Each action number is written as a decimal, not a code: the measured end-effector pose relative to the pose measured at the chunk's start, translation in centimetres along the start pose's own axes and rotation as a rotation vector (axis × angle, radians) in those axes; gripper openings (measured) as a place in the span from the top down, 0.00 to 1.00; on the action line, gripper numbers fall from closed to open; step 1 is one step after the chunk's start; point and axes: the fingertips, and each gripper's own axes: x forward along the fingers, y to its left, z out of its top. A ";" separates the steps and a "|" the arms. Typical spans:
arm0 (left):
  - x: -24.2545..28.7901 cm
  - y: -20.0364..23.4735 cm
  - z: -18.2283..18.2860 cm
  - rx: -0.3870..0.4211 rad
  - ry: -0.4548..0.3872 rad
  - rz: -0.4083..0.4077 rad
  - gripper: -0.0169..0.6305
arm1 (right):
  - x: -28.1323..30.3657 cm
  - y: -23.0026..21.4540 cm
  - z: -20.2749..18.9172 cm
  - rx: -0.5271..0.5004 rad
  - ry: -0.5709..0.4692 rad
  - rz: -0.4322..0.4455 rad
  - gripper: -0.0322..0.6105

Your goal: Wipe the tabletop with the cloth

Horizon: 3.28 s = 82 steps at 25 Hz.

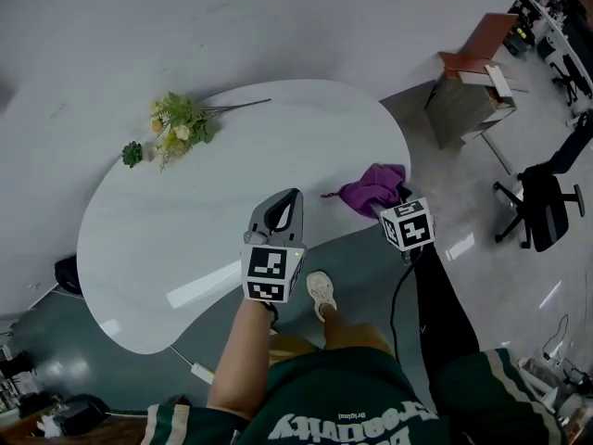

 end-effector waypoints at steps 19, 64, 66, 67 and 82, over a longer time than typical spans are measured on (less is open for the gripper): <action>-5.1 3.9 -2.7 -0.051 0.003 0.128 0.97 | 0.3 5.0 -0.7 0.016 -0.098 -0.055 0.81; -54.3 29.5 -18.5 -0.180 -0.040 0.584 0.97 | 4.2 63.2 0.2 -0.200 0.008 0.315 0.81; -56.6 30.2 -19.2 -0.191 -0.044 0.610 0.97 | 4.1 65.8 0.1 -0.220 0.010 0.328 0.81; -57.7 30.6 -19.7 -0.196 -0.045 0.624 0.97 | 4.1 67.0 0.0 -0.232 0.011 0.333 0.81; -71.9 32.6 -25.9 -0.293 -0.041 0.851 0.97 | 2.6 85.3 -2.8 -0.352 0.072 0.551 0.81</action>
